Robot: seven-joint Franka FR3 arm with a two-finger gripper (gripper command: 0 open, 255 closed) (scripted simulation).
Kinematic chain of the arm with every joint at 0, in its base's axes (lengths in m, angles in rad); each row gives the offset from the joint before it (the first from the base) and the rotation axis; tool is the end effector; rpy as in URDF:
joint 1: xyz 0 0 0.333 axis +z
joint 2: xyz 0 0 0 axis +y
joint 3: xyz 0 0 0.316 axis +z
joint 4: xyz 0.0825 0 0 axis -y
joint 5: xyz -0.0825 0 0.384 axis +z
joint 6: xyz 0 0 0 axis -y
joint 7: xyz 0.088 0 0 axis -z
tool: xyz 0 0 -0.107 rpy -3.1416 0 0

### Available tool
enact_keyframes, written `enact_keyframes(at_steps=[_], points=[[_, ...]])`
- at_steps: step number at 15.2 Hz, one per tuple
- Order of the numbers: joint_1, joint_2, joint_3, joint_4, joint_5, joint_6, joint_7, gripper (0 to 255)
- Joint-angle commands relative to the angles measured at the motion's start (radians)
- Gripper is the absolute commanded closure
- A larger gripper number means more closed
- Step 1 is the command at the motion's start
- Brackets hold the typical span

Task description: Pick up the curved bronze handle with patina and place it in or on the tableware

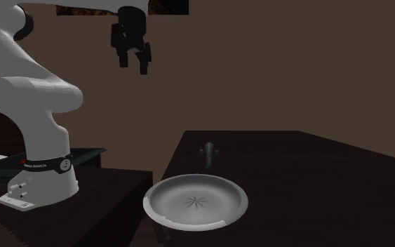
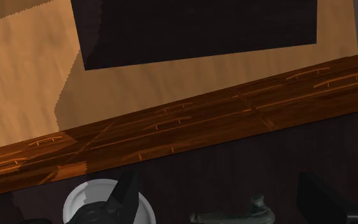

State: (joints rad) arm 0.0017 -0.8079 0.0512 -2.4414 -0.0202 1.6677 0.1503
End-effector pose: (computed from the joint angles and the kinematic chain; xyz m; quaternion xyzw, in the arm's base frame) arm 0.3083 0.0181 0.5651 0.9979 -0.0554 0.0194 0.0269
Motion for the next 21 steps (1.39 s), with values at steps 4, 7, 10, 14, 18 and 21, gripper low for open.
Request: enact_keyframes(at_steps=[4, 7, 10, 14, 18, 21], points=[[0.011, 0.093, 0.009, -0.008, -0.004, 0.101, -0.017, 0], [0.021, 0.194, 0.018, -0.004, -0.010, 0.197, -0.033, 0], [0.029, 0.301, 0.030, 0.012, -0.019, 0.287, -0.046, 0], [0.037, 0.451, 0.046, 0.052, -0.036, 0.395, -0.060, 0], [0.044, 0.605, 0.064, 0.112, -0.062, 0.486, -0.068, 0], [0.050, 0.721, 0.077, 0.170, -0.088, 0.542, -0.069, 0]])
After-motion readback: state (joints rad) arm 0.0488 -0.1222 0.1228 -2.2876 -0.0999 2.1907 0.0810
